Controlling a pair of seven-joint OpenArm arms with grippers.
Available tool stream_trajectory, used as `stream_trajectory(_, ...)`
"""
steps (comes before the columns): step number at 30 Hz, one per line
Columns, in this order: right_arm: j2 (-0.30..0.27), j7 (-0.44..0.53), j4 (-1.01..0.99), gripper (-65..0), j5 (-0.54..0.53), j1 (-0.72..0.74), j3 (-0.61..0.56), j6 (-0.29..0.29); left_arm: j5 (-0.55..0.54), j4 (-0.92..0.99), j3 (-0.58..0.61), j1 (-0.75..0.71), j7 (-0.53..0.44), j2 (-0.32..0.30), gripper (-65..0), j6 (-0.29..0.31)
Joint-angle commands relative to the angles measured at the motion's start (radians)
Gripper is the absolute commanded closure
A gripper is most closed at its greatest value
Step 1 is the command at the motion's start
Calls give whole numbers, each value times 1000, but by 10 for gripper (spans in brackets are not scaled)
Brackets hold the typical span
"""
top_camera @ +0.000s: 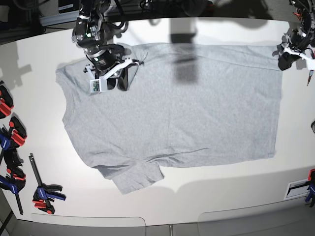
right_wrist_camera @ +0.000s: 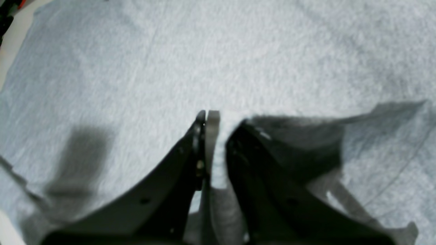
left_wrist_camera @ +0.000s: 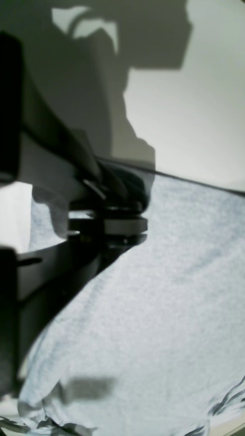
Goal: Fold the T-shirt properly
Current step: 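Lift both shoulder corners and drag the shirt toward the robot, then pull both held corners apart and back to straighten the shirt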
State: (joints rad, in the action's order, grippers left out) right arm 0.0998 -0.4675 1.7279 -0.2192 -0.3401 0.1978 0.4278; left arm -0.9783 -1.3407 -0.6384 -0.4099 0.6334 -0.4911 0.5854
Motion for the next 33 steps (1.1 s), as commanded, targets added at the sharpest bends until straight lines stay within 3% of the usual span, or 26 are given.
stream_trajectory(1,0,36,18,0,-16,13,-1,-5,-13,-13,-13,5,-22,-25,0,8)
stream_trajectory(11,0,68,18,0,0,19,-1,-128,33,-13,-17,36,-30,-25,0,-40)
stream_trajectory(25,3,87,42,0,37,58,3,-134,38,-104,-17,36,-75,-28,0,-40)
stream_trajectory(31,3,93,56,0,37,66,60,-134,100,-154,-17,44,-85,-27,0,-41)
stream_trajectory(33,3,93,56,0,36,69,79,-134,115,-153,-17,44,-82,-27,0,-68)
